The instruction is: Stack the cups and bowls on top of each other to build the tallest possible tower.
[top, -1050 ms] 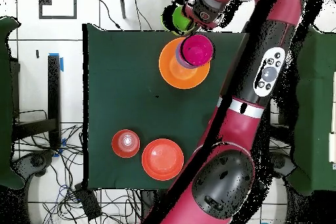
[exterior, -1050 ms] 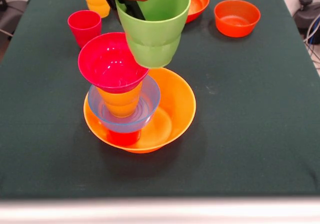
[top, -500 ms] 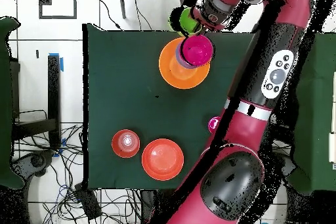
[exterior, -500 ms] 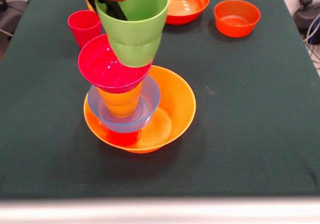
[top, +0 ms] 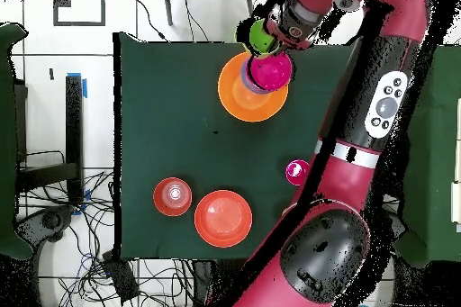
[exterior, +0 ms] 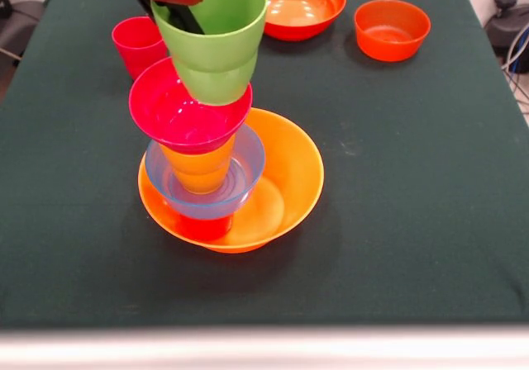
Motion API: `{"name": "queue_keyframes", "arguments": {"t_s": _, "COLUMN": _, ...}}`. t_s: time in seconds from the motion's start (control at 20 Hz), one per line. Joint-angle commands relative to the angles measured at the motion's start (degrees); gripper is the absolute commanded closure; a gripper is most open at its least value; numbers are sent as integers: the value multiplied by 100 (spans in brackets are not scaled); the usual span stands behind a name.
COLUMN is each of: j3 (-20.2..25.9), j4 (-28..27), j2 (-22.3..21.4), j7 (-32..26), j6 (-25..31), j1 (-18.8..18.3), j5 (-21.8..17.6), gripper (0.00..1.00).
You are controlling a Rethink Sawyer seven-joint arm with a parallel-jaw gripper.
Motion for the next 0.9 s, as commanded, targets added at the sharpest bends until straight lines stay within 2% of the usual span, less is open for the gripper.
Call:
{"name": "queue_keyframes", "arguments": {"t_s": 0.05, "j3": -734, "j4": 743, "j2": 111, "j7": -1413, "j6": -535, "j1": -23, "j5": 164, "gripper": 100}}
{"name": "queue_keyframes", "arguments": {"t_s": 0.9, "j3": -1082, "j4": 724, "j2": 132, "j7": -1658, "j6": -702, "j1": -38, "j5": 301, "gripper": 100}}
